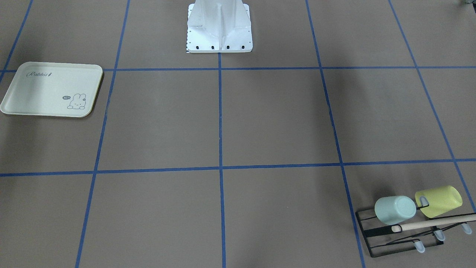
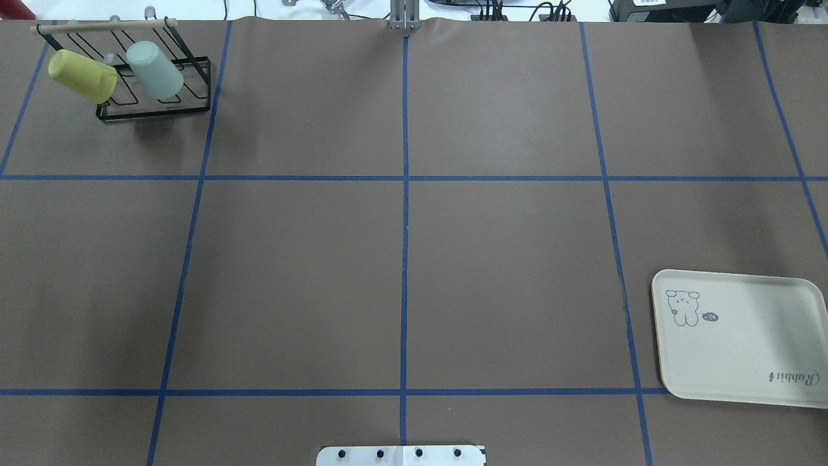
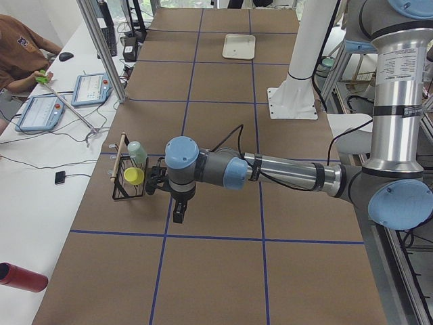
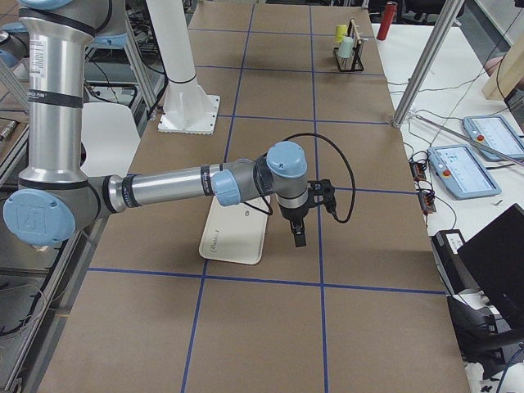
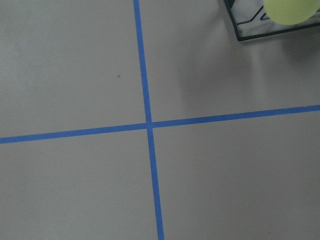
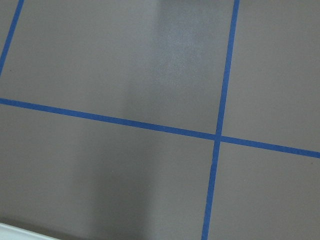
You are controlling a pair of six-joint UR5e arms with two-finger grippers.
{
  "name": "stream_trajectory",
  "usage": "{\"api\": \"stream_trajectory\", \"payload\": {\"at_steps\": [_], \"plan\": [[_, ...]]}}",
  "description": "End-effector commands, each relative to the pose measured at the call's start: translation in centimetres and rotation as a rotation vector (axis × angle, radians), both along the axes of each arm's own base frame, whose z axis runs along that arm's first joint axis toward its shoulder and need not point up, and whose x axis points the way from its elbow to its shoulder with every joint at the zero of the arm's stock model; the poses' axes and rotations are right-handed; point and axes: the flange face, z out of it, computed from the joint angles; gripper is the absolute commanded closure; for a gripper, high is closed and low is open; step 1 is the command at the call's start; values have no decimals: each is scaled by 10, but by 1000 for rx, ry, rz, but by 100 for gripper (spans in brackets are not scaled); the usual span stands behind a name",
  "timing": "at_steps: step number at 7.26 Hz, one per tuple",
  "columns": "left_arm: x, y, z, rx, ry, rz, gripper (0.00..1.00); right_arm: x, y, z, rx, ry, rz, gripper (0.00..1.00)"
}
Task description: Left arm grabs green cup and hands to right arm on tray
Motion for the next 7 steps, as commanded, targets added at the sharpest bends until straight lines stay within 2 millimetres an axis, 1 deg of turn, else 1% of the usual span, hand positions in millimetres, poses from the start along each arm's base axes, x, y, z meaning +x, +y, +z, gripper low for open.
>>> {"api": "stream_trajectory", "payload": {"at_steps": [1,4,5,7], "plan": [[0,7,8,58,4,-3,0,0,2,0,-2,-3,-1,0],[0,14,14,45,11,-3,0,0,3,1,-5,-4,-1,0],[0,8,3,55,9,-6,0,0,3,2,-8,-4,0,0],[0,7,0,31,10,-6,0,0,3,2,-11,-5,3,0]]}}
